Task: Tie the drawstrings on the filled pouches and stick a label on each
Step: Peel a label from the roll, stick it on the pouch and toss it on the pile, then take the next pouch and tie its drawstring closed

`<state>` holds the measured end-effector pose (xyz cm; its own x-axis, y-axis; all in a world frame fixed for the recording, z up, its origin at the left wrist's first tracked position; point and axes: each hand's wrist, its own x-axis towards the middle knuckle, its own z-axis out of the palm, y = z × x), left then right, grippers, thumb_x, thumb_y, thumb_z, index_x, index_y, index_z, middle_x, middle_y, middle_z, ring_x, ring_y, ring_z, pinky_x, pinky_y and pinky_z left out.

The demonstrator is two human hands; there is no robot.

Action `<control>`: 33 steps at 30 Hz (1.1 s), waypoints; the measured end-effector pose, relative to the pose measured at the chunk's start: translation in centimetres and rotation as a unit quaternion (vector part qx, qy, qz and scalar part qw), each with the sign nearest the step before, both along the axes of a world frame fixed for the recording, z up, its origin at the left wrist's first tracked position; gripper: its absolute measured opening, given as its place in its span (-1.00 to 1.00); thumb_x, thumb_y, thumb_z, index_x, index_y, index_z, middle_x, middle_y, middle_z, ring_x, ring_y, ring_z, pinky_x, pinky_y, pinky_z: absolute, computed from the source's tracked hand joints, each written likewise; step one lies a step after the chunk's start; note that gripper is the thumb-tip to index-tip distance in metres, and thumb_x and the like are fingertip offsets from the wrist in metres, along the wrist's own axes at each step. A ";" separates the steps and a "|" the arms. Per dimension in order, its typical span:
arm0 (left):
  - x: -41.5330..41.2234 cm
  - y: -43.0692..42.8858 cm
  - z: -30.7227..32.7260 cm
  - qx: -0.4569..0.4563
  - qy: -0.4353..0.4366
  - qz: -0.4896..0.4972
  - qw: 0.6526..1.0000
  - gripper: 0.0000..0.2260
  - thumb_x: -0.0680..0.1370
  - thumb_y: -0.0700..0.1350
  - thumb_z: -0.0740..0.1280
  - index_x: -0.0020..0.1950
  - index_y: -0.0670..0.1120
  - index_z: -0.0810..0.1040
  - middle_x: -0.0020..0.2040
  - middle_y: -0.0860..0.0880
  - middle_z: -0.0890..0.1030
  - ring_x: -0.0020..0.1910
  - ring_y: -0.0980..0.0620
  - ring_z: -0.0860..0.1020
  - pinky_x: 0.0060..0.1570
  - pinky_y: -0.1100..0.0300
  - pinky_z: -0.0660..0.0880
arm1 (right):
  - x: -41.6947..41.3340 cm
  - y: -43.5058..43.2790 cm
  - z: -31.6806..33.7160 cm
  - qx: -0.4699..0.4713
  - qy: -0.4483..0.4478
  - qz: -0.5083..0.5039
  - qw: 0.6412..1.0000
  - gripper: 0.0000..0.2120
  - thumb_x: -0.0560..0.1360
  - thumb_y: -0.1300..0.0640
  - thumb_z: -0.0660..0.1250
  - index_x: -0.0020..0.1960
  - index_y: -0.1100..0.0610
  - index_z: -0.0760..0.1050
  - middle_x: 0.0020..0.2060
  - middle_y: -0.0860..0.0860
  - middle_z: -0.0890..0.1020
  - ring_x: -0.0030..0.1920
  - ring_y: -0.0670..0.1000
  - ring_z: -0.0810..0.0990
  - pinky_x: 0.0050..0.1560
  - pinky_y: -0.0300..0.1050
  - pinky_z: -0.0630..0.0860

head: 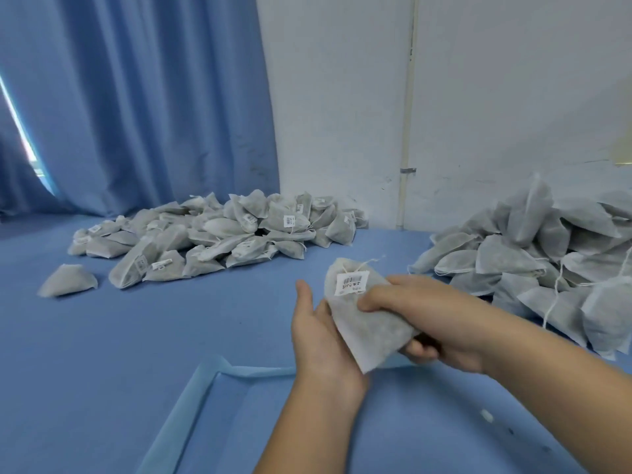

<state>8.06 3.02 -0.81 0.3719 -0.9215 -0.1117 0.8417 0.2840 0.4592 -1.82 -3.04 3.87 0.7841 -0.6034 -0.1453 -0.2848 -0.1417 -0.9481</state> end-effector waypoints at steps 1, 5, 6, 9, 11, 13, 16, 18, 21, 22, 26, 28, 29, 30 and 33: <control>0.6 0.1 0.0 -0.003 0.019 0.045 0.999 -0.36 0.58 0.30 0.07 0.18 -0.23 0.60 0.05 -0.27 0.65 -0.10 -0.19 0.63 -0.06 0.03 0.50 | 1.6 -0.3 1.2 0.034 -0.029 0.001 0.999 -0.83 0.42 0.09 0.38 -0.22 0.15 0.44 -0.57 0.01 0.45 -0.64 -0.07 0.34 -0.65 -0.32 0.20; 1.8 0.4 -0.4 0.051 0.041 0.132 0.989 -0.49 0.58 0.27 0.13 0.18 -0.13 0.55 0.06 -0.18 0.62 -0.20 -0.12 0.56 -0.25 0.12 0.37 | 8.3 -2.4 6.4 0.159 -0.280 -0.026 0.946 -0.71 0.49 0.22 0.41 0.17 0.30 0.50 0.09 0.15 0.62 -0.03 0.03 0.66 -0.14 -0.28 0.58; 1.8 0.4 -0.4 0.057 0.033 0.135 0.989 -0.49 0.58 0.27 0.13 0.18 -0.12 0.56 0.05 -0.17 0.62 -0.21 -0.11 0.56 -0.26 0.13 0.37 | 9.4 -2.9 7.0 0.159 -0.312 -0.043 0.936 -0.64 0.50 0.22 0.40 0.25 0.29 0.42 0.20 0.15 0.54 0.12 0.05 0.62 -0.06 -0.29 0.55; 1.8 0.5 -0.3 0.047 0.010 0.129 0.990 -0.51 0.57 0.25 0.16 0.15 -0.13 0.59 -0.07 -0.14 0.63 -0.29 -0.08 0.53 -0.32 0.14 0.37 | 10.3 -4.0 5.7 0.130 -0.317 -0.046 0.939 -0.87 0.52 0.27 0.36 -0.03 0.17 0.41 0.00 0.11 0.53 0.06 0.10 0.64 -0.01 -0.18 0.58; 1.7 0.4 -0.1 0.038 -0.011 0.120 0.992 -0.54 0.56 0.22 0.18 0.11 -0.14 0.60 -0.19 -0.11 0.62 -0.36 -0.06 0.50 -0.34 0.15 0.35 | 9.2 -4.1 3.5 0.108 -0.263 -0.044 0.958 -0.91 0.52 0.31 0.33 -0.01 0.18 0.46 -0.10 0.11 0.60 -0.18 0.08 0.68 -0.11 -0.11 0.63; 1.4 0.1 0.0 0.032 -0.035 0.113 0.993 -0.57 0.56 0.19 0.19 0.07 -0.15 0.59 -0.28 -0.09 0.59 -0.42 -0.03 0.47 -0.36 0.15 0.32 | 7.3 -4.1 1.4 0.086 -0.212 -0.055 0.972 -0.86 0.52 0.30 0.33 0.06 0.18 0.50 -0.14 0.12 0.65 -0.27 0.08 0.67 -0.23 -0.12 0.61; 0.7 -0.2 -0.2 0.029 -0.062 0.096 0.993 -0.60 0.56 0.16 0.19 0.06 -0.15 0.58 -0.32 -0.09 0.56 -0.45 -0.01 0.44 -0.38 0.15 0.30 | 3.6 -3.9 -0.7 0.071 -0.202 -0.076 0.974 -0.87 0.53 0.27 0.30 0.05 0.20 0.57 -0.23 0.08 0.68 -0.34 0.04 0.64 -0.28 -0.13 0.55; -0.1 -0.3 -0.4 0.026 -0.078 0.082 0.993 -0.62 0.54 0.14 0.21 0.05 -0.16 0.57 -0.33 -0.08 0.54 -0.45 -0.01 0.44 -0.39 0.16 0.31 | 0.9 -3.4 -1.5 0.070 -0.212 -0.077 0.972 -0.85 0.53 0.27 0.27 0.04 0.22 0.59 -0.27 0.08 0.67 -0.36 0.04 0.61 -0.32 -0.14 0.52; -2.2 -0.5 -0.8 0.017 -0.120 0.041 0.992 -0.63 0.44 0.11 0.28 0.01 -0.17 0.57 -0.33 -0.09 0.53 -0.44 -0.03 0.43 -0.34 0.12 0.32 | -3.4 -2.4 -2.8 0.064 -0.214 -0.070 0.972 -0.83 0.52 0.29 0.25 0.03 0.23 0.59 -0.26 0.11 0.66 -0.38 0.05 0.59 -0.36 -0.17 0.49; -3.1 -0.6 -1.0 0.014 -0.141 0.027 0.990 -0.64 0.41 0.09 0.29 -0.02 -0.17 0.57 -0.33 -0.09 0.52 -0.43 -0.04 0.43 -0.32 0.11 0.31 | -4.8 -2.1 -3.2 0.063 -0.212 -0.068 0.973 -0.84 0.52 0.29 0.25 0.03 0.22 0.59 -0.26 0.12 0.67 -0.39 0.05 0.59 -0.37 -0.17 0.48; -6.8 -0.9 -2.0 -0.006 -0.279 -0.032 0.960 -0.78 0.29 -0.03 0.39 -0.15 -0.12 0.65 -0.34 -0.09 0.52 -0.49 0.00 0.41 -0.42 0.17 0.32 | -10.5 -2.1 -4.2 0.027 -0.175 -0.084 0.981 -0.83 0.51 0.32 0.26 0.01 0.20 0.60 -0.24 0.14 0.68 -0.41 0.07 0.59 -0.40 -0.20 0.48; -8.6 -1.2 -2.7 -0.013 -0.356 -0.049 0.933 -0.83 0.36 -0.05 0.34 -0.19 -0.06 0.69 -0.32 -0.08 0.54 -0.49 0.01 0.41 -0.42 0.18 0.33 | -13.2 -2.5 -4.9 0.002 -0.156 -0.117 0.981 -0.81 0.50 0.34 0.25 0.01 0.19 0.60 -0.25 0.13 0.69 -0.42 0.06 0.59 -0.40 -0.20 0.47; -9.4 -1.3 -3.1 -0.010 -0.388 -0.058 0.920 -0.82 0.37 -0.02 0.32 -0.19 -0.04 0.69 -0.31 -0.07 0.55 -0.48 0.01 0.42 -0.41 0.18 0.33 | -14.4 -2.7 -5.4 0.000 -0.156 -0.143 0.977 -0.80 0.50 0.36 0.24 0.00 0.20 0.60 -0.27 0.13 0.69 -0.43 0.06 0.59 -0.40 -0.20 0.47; -10.2 -1.5 -3.3 -0.001 -0.421 -0.065 0.905 -0.83 0.38 -0.02 0.32 -0.19 -0.02 0.69 -0.30 -0.06 0.55 -0.47 0.00 0.43 -0.42 0.20 0.33 | -15.4 -3.0 -5.9 0.003 -0.161 -0.172 0.972 -0.78 0.50 0.38 0.21 -0.01 0.22 0.60 -0.29 0.13 0.68 -0.45 0.05 0.58 -0.42 -0.21 0.45; -12.6 -3.0 -3.4 0.060 -0.509 -0.072 0.856 -0.90 0.45 -0.11 0.37 -0.19 0.04 0.68 -0.32 0.02 0.59 -0.45 0.03 0.47 -0.44 0.27 0.36 | -17.5 -4.4 -7.0 -0.001 -0.153 -0.272 0.950 -0.76 0.48 0.42 0.17 -0.05 0.25 0.58 -0.39 0.08 0.66 -0.52 0.00 0.53 -0.49 -0.22 0.40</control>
<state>-4.57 0.02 -4.25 0.2158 -0.9708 0.1049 0.0116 0.1100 0.9939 -19.29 -7.40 -3.18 0.3623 -0.9312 0.0406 -0.0279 -0.0543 -0.9981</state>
